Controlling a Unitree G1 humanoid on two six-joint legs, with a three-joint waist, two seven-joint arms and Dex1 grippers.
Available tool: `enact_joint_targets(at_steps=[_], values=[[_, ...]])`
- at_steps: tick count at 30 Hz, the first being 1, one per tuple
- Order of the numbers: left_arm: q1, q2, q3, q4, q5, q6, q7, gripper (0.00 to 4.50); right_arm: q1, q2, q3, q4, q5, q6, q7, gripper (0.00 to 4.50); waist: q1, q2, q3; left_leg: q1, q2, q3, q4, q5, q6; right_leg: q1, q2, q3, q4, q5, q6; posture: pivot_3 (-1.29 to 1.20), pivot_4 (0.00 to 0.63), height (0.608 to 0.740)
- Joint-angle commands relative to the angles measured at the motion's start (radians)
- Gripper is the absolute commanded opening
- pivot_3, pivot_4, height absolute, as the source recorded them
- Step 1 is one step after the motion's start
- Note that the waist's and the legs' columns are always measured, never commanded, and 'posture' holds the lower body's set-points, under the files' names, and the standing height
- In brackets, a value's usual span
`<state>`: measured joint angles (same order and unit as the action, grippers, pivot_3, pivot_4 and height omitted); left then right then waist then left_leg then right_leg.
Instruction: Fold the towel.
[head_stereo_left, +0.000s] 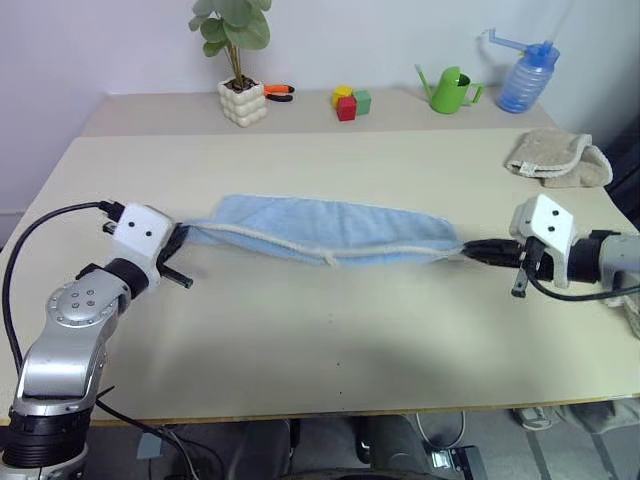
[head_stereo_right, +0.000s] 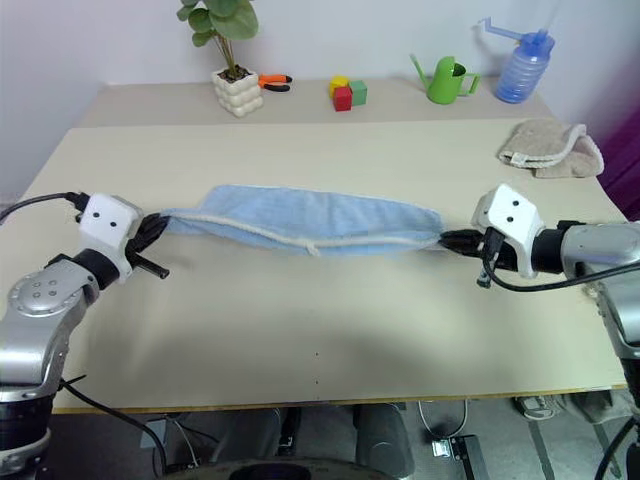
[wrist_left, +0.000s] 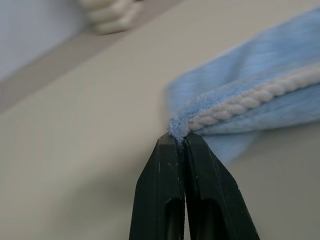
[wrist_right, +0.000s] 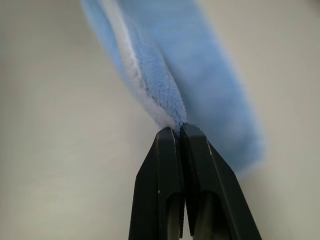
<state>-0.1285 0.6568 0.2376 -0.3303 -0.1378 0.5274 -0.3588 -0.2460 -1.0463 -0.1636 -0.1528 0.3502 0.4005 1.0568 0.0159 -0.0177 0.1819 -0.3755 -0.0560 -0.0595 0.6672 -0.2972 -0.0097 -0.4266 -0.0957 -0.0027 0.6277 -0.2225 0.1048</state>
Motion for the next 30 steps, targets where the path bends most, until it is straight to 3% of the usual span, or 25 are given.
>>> enact_joint_targets(at_steps=[1, 8, 15, 30], values=[[-0.022, -0.006, 0.076, 0.023, 0.033, -0.035, 0.064, 0.00, 0.002, -0.005, -0.021, 0.010, -0.013, -0.010, -0.004, 0.03, -0.001, 0.000, 0.000, 0.000, 0.000, 0.000, 0.000, 0.000, 0.000, 0.000, 0.000, 0.000, 0.000, 0.000, 0.000, 0.00, 0.150, 0.731], [0.044, 0.010, 0.080, 0.000, 0.016, -0.069, 0.016, 0.00, 0.058, -0.020, -0.034, -0.038, 0.026, 0.026, 0.031, 0.03, -0.004, 0.000, 0.000, 0.000, 0.000, 0.001, -0.001, 0.000, 0.000, 0.000, -0.001, 0.000, -0.002, 0.000, 0.000, 0.00, 0.150, 0.731], [0.040, 0.009, 0.016, 0.037, 0.004, -0.074, -0.049, 0.00, 0.017, 0.005, 0.000, -0.005, -0.006, 0.011, 0.004, 0.03, -0.003, 0.000, 0.000, 0.000, 0.000, 0.001, 0.000, 0.000, 0.000, 0.000, -0.001, 0.000, -0.002, 0.000, 0.000, 0.00, 0.150, 0.731], [-0.419, -0.149, -0.189, 0.628, 0.132, -0.179, 0.032, 0.00, -0.253, 0.192, 0.167, 0.376, -0.213, -0.213, -0.107, 0.03, -0.007, 0.000, 0.000, -0.001, -0.001, 0.001, 0.000, 0.003, -0.005, -0.001, -0.001, 0.000, -0.001, 0.000, 0.001, 0.00, 0.150, 0.731]])
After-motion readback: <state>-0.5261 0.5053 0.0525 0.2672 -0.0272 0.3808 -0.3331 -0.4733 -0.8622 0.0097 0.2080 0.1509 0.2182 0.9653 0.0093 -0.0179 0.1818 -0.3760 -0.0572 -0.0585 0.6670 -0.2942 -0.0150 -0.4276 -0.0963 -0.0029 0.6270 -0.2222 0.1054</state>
